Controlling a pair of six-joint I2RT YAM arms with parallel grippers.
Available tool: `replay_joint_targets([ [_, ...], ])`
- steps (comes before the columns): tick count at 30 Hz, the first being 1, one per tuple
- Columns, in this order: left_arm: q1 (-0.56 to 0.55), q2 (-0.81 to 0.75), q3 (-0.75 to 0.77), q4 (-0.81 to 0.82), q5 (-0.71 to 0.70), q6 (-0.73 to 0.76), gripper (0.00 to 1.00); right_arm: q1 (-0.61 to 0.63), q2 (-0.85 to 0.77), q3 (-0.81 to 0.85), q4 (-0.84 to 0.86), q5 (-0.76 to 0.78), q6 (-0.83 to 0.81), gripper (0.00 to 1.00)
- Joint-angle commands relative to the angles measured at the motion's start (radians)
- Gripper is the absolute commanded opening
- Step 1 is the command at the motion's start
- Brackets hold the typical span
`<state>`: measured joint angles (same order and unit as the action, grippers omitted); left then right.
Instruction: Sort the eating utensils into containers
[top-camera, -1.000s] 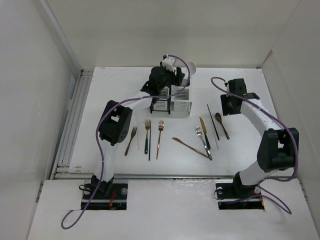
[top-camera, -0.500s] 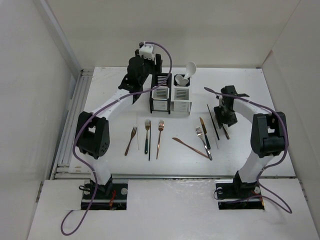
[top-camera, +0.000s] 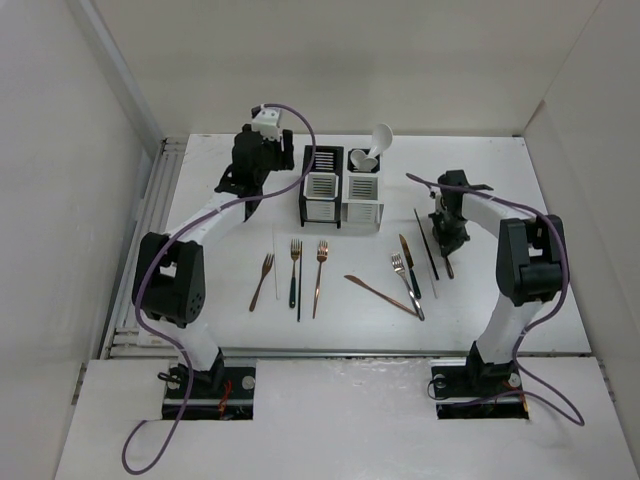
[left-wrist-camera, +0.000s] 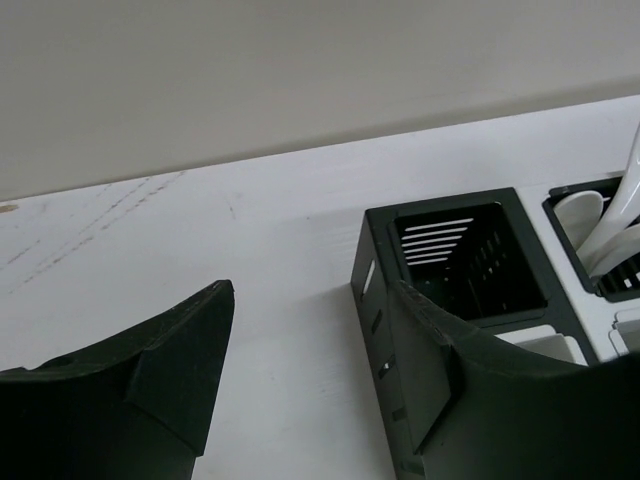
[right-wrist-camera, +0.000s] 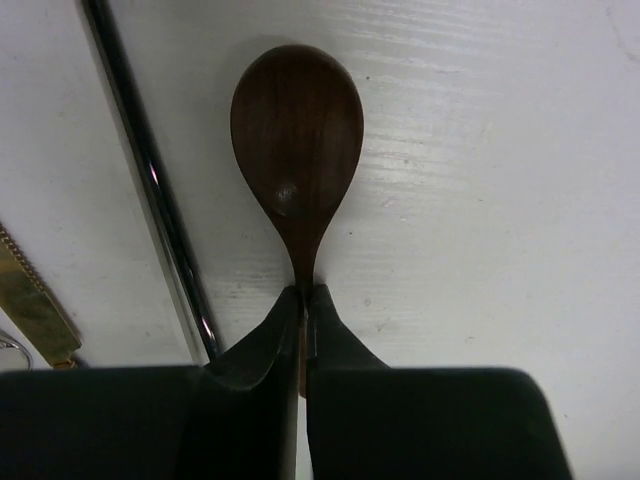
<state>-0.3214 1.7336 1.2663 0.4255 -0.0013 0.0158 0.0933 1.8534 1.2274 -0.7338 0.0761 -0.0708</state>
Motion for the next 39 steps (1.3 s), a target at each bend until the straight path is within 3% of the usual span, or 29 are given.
replay_joint_targets([
  [1,0.021,-0.097,-0.047,0.071,-0.012,-0.008,0.6,0.002,-0.012,0.011,0.031,0.048,0.029,0.0],
  [6,0.03,-0.124,-0.105,0.101,-0.057,-0.008,0.62,0.012,-0.219,0.033,0.089,0.14,0.127,0.0],
  [9,0.03,-0.149,-0.146,0.11,-0.066,-0.008,0.62,0.109,-0.408,0.037,0.314,0.197,0.178,0.0],
  [10,0.039,-0.161,-0.156,0.11,-0.077,-0.008,0.62,0.144,-0.463,0.027,0.496,0.224,0.178,0.0],
  [12,0.039,-0.173,-0.166,0.11,-0.089,-0.008,0.63,0.207,-0.474,0.018,0.672,0.278,0.151,0.0],
  [14,0.05,-0.183,-0.191,0.084,-0.098,-0.008,0.63,0.262,-0.381,0.101,0.791,0.278,0.14,0.0],
  [19,0.082,-0.204,-0.211,0.05,-0.098,-0.008,0.63,0.33,-0.096,0.412,0.792,0.142,0.131,0.0],
  [23,0.114,-0.224,-0.22,0.039,-0.098,-0.008,0.63,0.371,0.082,0.579,0.813,0.16,0.111,0.0],
  [31,0.153,-0.206,-0.211,0.018,-0.054,-0.027,0.63,0.404,0.165,0.581,0.864,0.148,0.13,0.0],
  [39,0.162,-0.177,-0.193,0.027,-0.045,-0.027,0.63,0.404,0.184,0.488,0.864,0.247,0.16,0.0],
])
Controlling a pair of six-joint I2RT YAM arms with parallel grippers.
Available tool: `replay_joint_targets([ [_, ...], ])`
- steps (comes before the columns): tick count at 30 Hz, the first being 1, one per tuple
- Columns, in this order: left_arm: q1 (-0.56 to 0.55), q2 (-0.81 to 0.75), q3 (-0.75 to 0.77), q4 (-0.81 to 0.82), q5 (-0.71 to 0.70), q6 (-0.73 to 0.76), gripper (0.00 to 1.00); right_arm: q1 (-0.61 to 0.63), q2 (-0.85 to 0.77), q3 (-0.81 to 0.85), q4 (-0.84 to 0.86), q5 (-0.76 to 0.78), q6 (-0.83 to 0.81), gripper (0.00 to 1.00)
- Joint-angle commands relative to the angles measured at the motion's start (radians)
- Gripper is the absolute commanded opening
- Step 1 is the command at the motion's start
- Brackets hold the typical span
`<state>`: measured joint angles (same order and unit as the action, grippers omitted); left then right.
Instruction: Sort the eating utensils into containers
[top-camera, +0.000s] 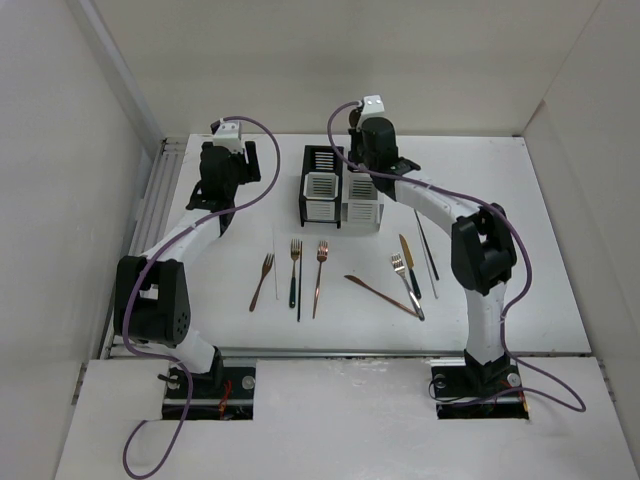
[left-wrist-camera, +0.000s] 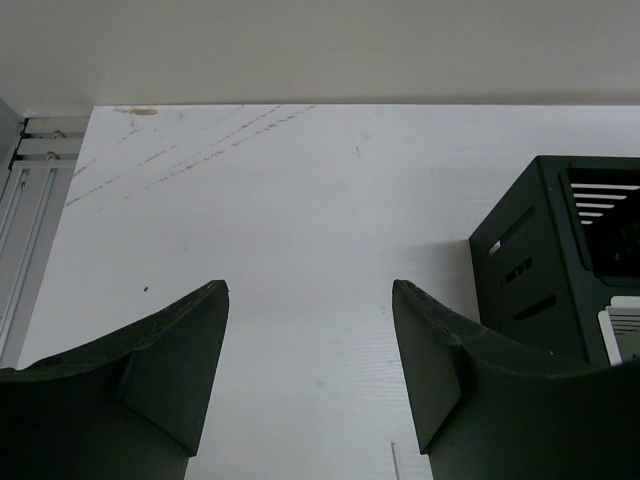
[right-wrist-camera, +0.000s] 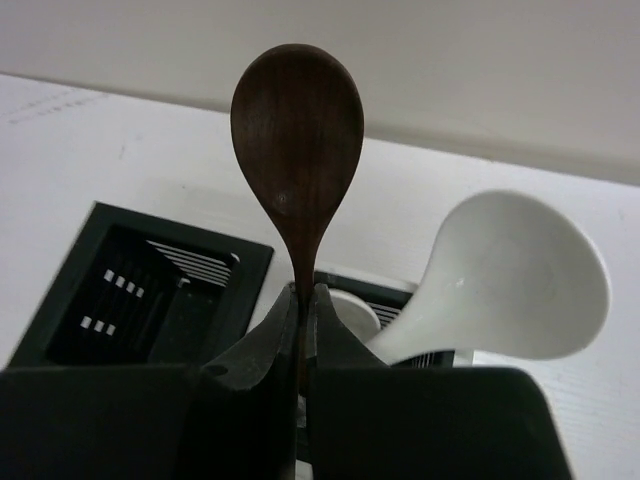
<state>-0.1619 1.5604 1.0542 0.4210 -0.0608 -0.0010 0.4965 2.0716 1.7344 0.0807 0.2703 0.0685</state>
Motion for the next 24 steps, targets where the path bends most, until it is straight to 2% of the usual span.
replay_joint_targets([
  [1,0.002,-0.003,0.02,0.032,0.015,-0.01,0.63,0.001,-0.034,-0.032,0.05,0.053,0.02,0.0],
  [8,0.002,-0.003,0.02,-0.017,0.033,-0.001,0.63,0.001,-0.034,-0.052,0.05,-0.006,0.03,0.0],
  [9,0.002,-0.003,0.029,-0.034,0.033,0.018,0.63,0.001,-0.034,-0.052,0.05,-0.016,0.03,0.13],
  [13,0.002,-0.003,0.052,-0.186,0.104,0.122,0.65,0.001,-0.077,-0.073,0.05,-0.072,0.03,0.41],
  [16,0.002,-0.003,0.061,-0.316,0.144,0.197,0.66,-0.009,-0.114,-0.107,0.05,-0.082,0.039,0.51],
  [22,0.024,-0.06,0.061,-0.554,0.385,0.409,0.66,-0.018,-0.22,-0.154,0.05,-0.062,0.073,0.58],
  [24,0.024,-0.06,0.07,-0.697,0.429,0.501,0.66,-0.018,-0.276,-0.185,0.05,-0.062,0.062,0.61],
])
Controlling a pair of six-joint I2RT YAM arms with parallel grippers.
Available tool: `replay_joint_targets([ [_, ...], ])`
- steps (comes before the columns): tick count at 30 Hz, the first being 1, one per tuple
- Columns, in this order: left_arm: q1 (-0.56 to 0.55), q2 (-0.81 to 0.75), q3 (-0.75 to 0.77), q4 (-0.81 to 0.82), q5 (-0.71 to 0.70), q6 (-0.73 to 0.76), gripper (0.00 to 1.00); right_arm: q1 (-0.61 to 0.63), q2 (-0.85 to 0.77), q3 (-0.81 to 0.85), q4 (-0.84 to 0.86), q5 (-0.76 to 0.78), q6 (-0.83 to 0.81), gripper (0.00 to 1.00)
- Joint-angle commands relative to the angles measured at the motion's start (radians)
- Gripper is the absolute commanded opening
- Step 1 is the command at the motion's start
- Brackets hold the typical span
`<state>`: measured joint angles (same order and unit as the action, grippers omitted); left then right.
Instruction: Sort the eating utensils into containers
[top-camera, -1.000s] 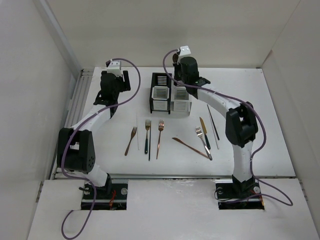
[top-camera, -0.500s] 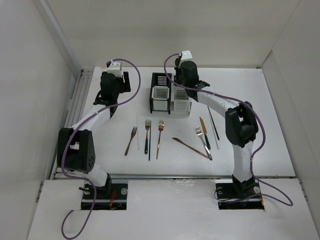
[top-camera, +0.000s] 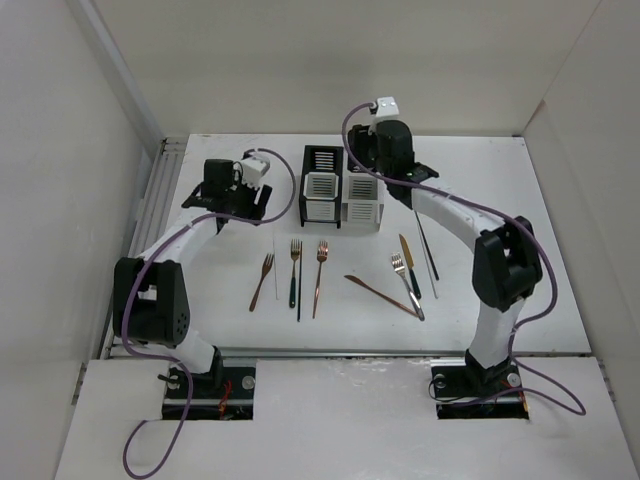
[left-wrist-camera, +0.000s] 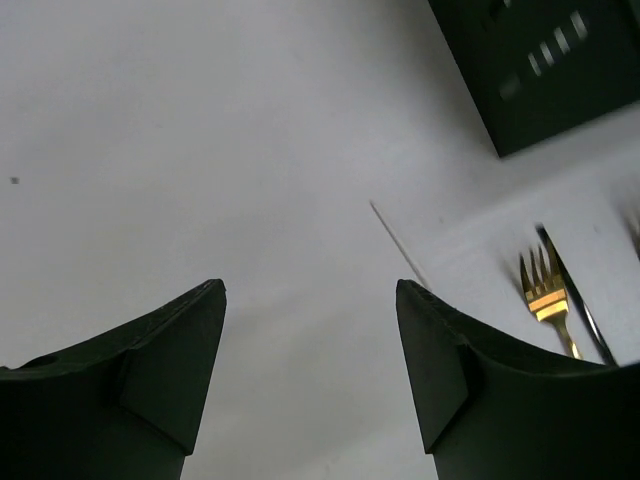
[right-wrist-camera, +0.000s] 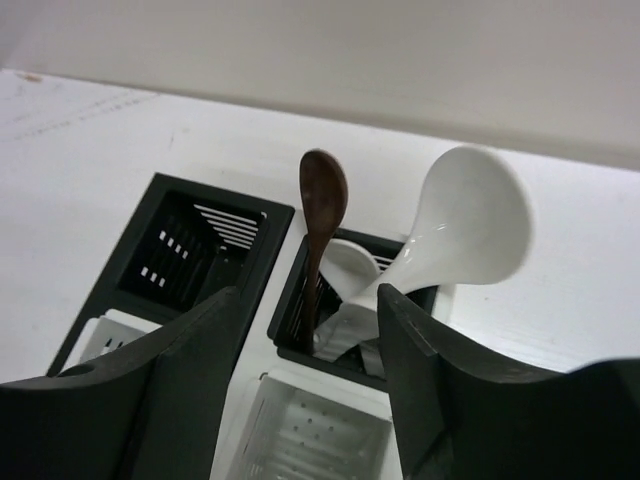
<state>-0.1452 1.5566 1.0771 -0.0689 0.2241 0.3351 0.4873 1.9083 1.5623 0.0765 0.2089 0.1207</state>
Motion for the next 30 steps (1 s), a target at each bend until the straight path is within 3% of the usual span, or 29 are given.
replay_joint_targets([
  [1,0.007,-0.056,0.058,-0.26,0.187,0.198,0.66,-0.009,-0.133,-0.022,0.054,0.0,-0.007,0.63],
  [2,0.007,-0.047,0.073,-0.379,0.208,0.231,0.66,-0.009,-0.153,-0.043,0.054,0.01,-0.018,0.65],
  [5,0.007,0.022,0.093,-0.527,0.241,0.303,0.66,-0.009,-0.225,-0.08,0.054,0.029,-0.059,0.75],
  [6,-0.002,0.066,0.107,-0.587,0.241,0.303,0.66,-0.009,-0.248,-0.103,0.054,0.029,-0.07,0.83],
  [9,-0.002,0.1,0.119,-0.618,0.23,0.292,0.64,-0.018,-0.261,-0.136,0.054,0.04,-0.07,0.85],
  [14,-0.037,0.063,0.09,-0.618,0.248,0.282,0.64,-0.052,-0.22,-0.071,0.054,-0.005,-0.061,0.56],
  [22,-0.068,0.085,0.041,-0.654,0.236,0.26,0.62,-0.061,-0.195,-0.048,0.054,-0.117,-0.061,0.56],
  [30,-0.097,0.085,-0.018,-0.717,0.176,0.338,0.62,-0.061,-0.235,-0.113,0.035,-0.099,-0.061,0.57],
])
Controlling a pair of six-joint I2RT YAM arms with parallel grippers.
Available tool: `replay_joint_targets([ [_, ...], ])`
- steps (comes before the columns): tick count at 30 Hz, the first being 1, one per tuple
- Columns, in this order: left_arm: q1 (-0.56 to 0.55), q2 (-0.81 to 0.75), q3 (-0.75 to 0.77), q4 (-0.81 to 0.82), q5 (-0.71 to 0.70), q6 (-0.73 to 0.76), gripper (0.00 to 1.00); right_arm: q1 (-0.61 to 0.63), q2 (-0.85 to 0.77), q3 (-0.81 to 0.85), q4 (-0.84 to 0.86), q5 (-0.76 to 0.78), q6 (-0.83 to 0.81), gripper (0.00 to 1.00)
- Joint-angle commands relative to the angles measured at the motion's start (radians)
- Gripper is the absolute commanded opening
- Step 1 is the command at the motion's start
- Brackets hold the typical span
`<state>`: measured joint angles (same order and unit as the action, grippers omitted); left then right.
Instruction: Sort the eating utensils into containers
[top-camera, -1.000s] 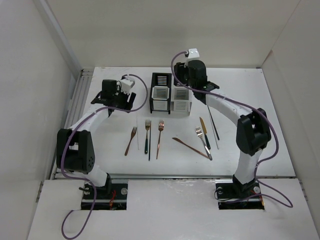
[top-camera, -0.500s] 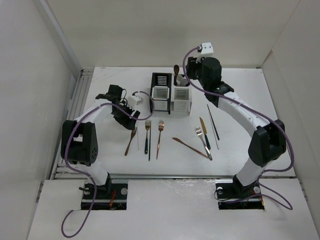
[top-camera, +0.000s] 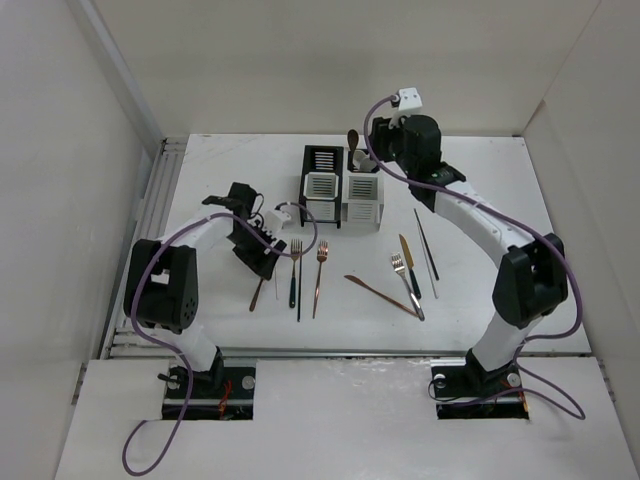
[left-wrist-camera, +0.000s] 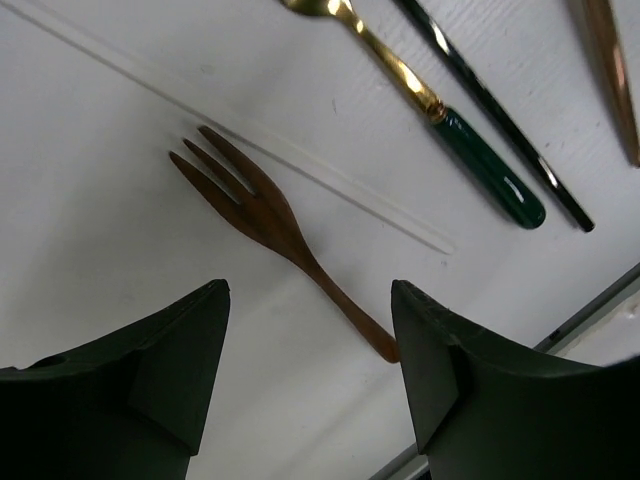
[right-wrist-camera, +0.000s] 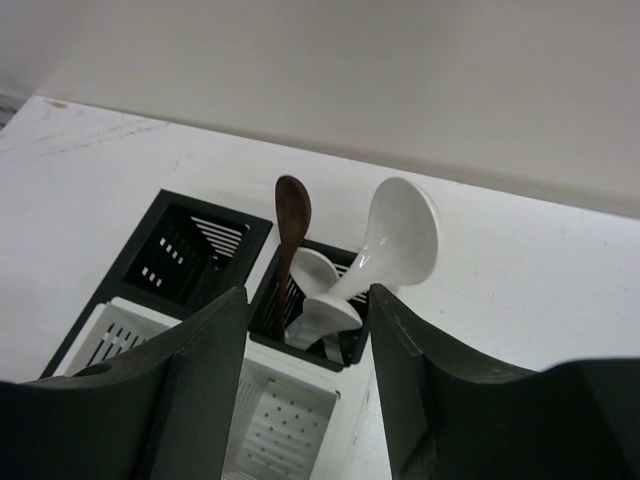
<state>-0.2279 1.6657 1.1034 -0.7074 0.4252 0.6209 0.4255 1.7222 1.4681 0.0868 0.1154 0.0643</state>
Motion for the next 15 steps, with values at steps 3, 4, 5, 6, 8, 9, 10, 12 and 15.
replay_joint_targets([
  [3,-0.047,-0.015,-0.069,-0.069,-0.084,0.031,0.62,0.001,-0.07,-0.038,0.005,0.016,-0.004,0.57],
  [4,-0.047,-0.006,-0.07,-0.069,-0.085,0.019,0.61,0.01,-0.079,-0.048,0.005,0.03,-0.004,0.57],
  [5,-0.047,0.014,-0.07,-0.057,-0.097,0.005,0.6,0.01,-0.09,-0.048,-0.004,0.03,-0.004,0.57],
  [6,-0.047,0.025,-0.07,-0.056,-0.109,-0.01,0.57,0.01,-0.09,-0.057,-0.013,0.044,-0.004,0.57],
  [8,-0.047,0.046,-0.07,-0.029,-0.126,-0.052,0.55,0.021,-0.11,-0.068,-0.024,0.058,-0.004,0.57],
  [9,-0.047,0.046,-0.07,-0.018,-0.138,-0.064,0.55,0.021,-0.11,-0.077,-0.024,0.072,-0.004,0.57],
  [10,-0.047,0.046,-0.083,0.006,-0.169,-0.075,0.51,0.021,-0.121,-0.077,-0.033,0.085,-0.004,0.57],
  [12,-0.047,0.055,-0.096,0.034,-0.213,-0.096,0.44,0.021,-0.131,-0.088,-0.042,0.104,-0.004,0.57],
  [15,-0.047,0.055,-0.122,0.088,-0.259,-0.119,0.3,0.021,-0.153,-0.097,-0.062,0.148,-0.004,0.57],
])
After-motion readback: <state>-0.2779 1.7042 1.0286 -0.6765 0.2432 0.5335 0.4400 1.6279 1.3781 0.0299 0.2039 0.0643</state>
